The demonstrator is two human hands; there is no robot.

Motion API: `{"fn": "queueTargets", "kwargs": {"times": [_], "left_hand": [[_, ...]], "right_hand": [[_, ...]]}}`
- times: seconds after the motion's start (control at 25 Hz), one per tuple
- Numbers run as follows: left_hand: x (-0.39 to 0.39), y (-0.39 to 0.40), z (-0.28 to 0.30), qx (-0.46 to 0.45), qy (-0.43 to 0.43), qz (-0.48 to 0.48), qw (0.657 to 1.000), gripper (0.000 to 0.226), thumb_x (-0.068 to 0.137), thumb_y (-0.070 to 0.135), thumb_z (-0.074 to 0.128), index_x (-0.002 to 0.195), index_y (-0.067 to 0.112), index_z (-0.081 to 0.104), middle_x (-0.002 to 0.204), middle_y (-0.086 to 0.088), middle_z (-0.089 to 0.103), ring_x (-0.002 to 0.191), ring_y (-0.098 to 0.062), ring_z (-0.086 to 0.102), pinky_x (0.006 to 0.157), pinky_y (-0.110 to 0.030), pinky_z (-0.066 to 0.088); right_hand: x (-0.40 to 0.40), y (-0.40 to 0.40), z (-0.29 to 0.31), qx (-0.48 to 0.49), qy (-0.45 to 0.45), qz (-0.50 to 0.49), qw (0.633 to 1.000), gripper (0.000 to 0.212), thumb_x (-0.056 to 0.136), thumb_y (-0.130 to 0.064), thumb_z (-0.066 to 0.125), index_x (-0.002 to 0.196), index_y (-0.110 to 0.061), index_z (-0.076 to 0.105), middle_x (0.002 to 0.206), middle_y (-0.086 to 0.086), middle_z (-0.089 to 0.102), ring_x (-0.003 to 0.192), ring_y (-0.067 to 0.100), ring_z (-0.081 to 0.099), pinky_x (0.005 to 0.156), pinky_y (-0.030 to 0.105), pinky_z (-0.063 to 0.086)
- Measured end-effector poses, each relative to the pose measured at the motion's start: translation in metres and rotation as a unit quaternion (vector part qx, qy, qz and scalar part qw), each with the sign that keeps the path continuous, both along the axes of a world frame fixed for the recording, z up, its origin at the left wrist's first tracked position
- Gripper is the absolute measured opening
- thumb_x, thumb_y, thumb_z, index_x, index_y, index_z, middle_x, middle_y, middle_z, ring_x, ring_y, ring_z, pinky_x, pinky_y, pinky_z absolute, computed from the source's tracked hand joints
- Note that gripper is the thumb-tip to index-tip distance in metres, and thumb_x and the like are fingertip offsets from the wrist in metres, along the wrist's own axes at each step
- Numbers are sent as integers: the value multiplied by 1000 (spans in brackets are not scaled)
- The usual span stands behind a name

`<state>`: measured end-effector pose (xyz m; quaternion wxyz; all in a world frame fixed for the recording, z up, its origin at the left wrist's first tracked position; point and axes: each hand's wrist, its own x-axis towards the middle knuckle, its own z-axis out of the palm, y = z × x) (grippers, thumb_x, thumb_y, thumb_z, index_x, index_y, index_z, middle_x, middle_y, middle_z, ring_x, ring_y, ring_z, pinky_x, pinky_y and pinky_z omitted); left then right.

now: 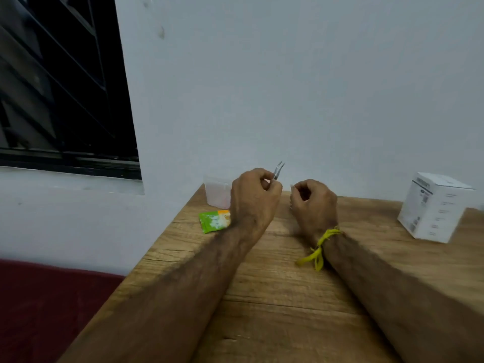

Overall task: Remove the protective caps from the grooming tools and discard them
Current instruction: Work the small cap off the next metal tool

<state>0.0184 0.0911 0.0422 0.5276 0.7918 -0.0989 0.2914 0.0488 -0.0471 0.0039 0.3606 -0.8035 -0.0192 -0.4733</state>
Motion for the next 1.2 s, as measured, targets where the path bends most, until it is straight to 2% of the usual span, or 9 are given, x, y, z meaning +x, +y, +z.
{"fn": "queueTargets", "kwargs": {"times": [0.12,0.24,0.32,0.48,0.6,0.76,1.0,1.08,1.2], "left_hand": [[9,29,21,51,-35,77,995,17,87,17,65,99,14,77,82,5,72,74,-9,63,72,-25,50],[29,58,32,92,-46,156,982,20,88,13,65,104,9,75,93,-4,75,88,-17,66,81,-26,47],[43,64,33,138,-15,173,975,25,87,11,67,111,9,73,103,-6,74,100,-22,67,80,-27,47],[65,54,52,241,98,207,943,24,81,6,72,104,8,68,107,-9,70,99,-29,68,67,-28,48],[67,50,59,308,135,248,909,15,82,5,67,87,8,53,104,-10,67,98,-32,67,73,-32,50],[74,48,47,346,147,279,884,16,81,7,65,88,13,52,106,-10,67,99,-30,65,88,-37,50],[81,51,39,321,151,282,892,28,83,24,73,108,14,64,111,-6,68,105,-28,63,85,-37,40],[76,51,41,306,98,277,906,28,85,33,75,109,19,69,109,-2,71,107,-26,63,87,-37,43],[55,38,33,258,-14,192,947,18,88,30,72,104,22,74,101,4,74,101,-20,66,87,-36,54]], "right_hand": [[4,4,-6,-86,-21,45,995,8,87,-12,71,80,-11,68,77,1,65,73,17,59,70,36,52],[3,2,-6,-91,-26,64,993,7,87,-10,70,81,-10,68,78,1,65,73,18,59,68,36,52],[4,-1,-7,-89,-23,66,994,6,88,-10,69,82,-10,68,79,2,65,74,19,60,68,38,53],[11,-13,-6,-70,-21,60,996,5,87,-10,69,82,-9,68,80,3,66,75,20,60,70,37,53],[15,-21,-8,-46,-18,41,998,6,88,-12,68,82,-10,68,81,3,66,75,19,60,71,33,51],[17,-24,-7,-41,-22,37,998,7,88,-12,68,82,-10,68,80,3,66,75,20,60,70,34,52],[19,-29,-8,-12,-23,31,999,8,88,-12,68,81,-11,68,79,2,66,76,21,62,71,42,56],[18,-29,-8,-10,-25,30,999,8,89,-12,68,81,-11,68,79,2,66,75,20,62,70,41,56],[19,-28,-8,-5,-21,30,999,10,90,-14,68,81,-11,67,78,2,65,75,21,61,70,41,55]]}}
